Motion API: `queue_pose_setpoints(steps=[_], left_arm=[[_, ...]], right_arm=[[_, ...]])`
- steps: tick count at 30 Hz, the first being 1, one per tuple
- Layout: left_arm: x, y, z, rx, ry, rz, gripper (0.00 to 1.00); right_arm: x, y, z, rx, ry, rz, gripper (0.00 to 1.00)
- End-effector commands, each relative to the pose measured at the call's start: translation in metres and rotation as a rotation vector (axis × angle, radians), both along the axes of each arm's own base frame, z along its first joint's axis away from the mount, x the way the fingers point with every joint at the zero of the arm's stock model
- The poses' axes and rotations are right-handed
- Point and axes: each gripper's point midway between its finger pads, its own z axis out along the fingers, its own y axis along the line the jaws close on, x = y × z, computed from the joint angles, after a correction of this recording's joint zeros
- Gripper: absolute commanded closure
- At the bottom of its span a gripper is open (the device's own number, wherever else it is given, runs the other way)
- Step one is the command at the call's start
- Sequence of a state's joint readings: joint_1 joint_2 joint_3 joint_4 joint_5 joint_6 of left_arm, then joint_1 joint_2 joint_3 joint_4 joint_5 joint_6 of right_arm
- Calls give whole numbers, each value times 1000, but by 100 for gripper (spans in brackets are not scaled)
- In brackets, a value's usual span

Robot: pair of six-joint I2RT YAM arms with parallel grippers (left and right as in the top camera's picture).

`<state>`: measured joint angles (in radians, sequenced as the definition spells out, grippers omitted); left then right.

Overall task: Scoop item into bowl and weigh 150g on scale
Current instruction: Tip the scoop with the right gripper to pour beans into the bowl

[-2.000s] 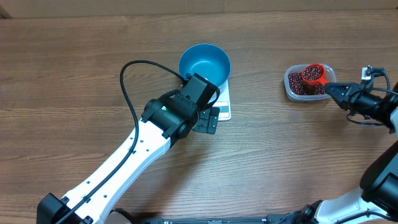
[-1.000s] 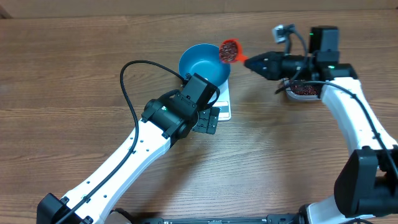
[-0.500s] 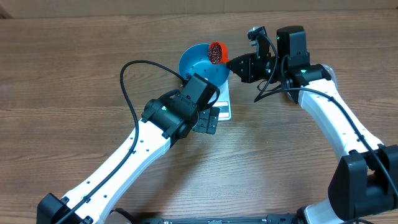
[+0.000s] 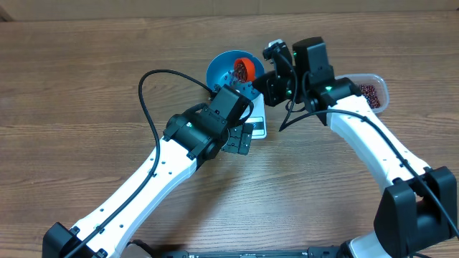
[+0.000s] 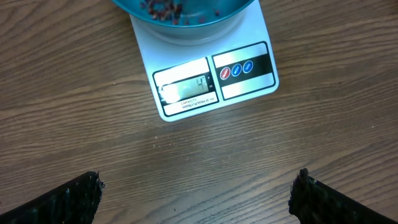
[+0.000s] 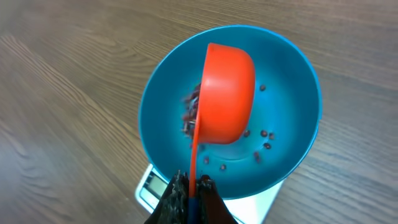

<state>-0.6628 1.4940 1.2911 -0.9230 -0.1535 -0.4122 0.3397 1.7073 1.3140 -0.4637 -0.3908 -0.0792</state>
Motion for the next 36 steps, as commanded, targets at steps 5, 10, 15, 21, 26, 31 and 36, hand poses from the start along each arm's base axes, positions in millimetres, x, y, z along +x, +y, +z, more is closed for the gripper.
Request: queue_pose_setpoints(steps=[5,10,15,21,26,31,36], left_arm=[[0,4,1,9,-11,4,0],[0,4,1,9,-11,4,0],[0,4,1,9,-11,4,0],[0,4,1,9,-11,4,0],[0,4,1,9,-11,4,0],[0,4,1,9,-11,4,1],[0,4,1,9,-11,4,0]], right_arm=[[12,-9,19,-143,-154,-11,97],[14,-9,21,-182,-199,23,96],[11,-1,20,-228,-244,82,96],[18,-5,21,-316,-288,17,96],[19,-3,23,-326,-309,34,97],[18,-4,22,-367,-339,82,96],[18,-4,22,-411,-378,136,96]])
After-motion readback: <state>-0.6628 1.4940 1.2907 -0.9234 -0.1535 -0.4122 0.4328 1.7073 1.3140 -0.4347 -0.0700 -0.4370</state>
